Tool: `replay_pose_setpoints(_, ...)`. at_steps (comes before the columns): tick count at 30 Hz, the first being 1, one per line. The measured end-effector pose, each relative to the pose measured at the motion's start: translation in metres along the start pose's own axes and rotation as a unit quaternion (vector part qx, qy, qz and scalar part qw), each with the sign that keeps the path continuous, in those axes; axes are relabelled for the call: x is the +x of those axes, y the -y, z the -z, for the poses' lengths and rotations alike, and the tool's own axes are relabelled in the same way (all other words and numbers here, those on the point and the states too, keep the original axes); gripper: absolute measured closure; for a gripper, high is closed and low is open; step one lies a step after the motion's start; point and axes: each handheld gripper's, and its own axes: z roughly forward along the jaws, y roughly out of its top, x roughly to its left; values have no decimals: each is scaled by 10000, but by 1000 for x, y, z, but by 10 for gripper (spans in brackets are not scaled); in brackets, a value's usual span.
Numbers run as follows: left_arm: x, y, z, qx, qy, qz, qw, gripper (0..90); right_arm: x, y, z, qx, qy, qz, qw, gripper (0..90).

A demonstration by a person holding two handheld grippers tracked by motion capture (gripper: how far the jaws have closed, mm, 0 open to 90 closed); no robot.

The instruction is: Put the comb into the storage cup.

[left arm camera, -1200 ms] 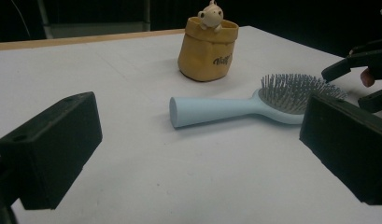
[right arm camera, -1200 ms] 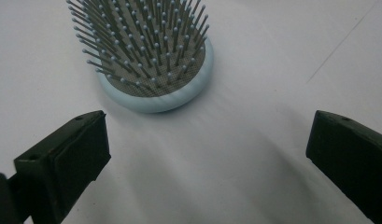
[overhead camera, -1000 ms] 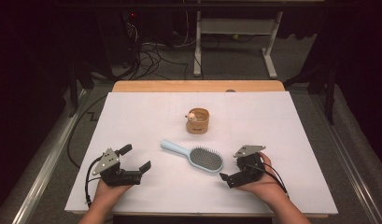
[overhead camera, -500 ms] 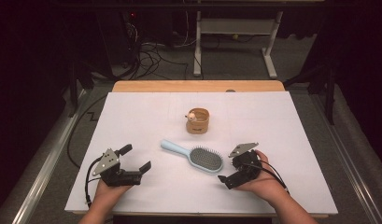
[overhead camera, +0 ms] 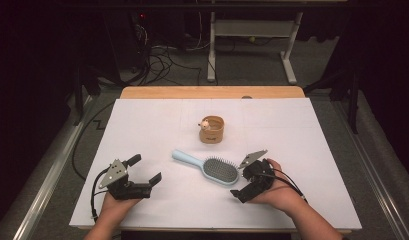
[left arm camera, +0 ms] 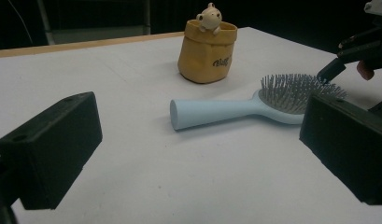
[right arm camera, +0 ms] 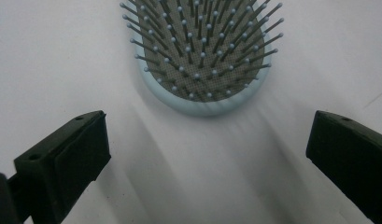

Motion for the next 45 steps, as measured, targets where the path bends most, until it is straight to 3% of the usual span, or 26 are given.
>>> replay_pose_setpoints(15,0,0,1,-30,12,-3,10000,0,-4,-12,-6,175,-113,174,9996,2)
replay_pose_setpoints(31,0,0,0,-11,24,-9,10000,0,-8,-29,-17,179,-228,363,9989,2)
replay_pose_setpoints(45,0,0,0,-19,19,-28,10000,0,-7,-48,-31,264,-191,566,9979,11)
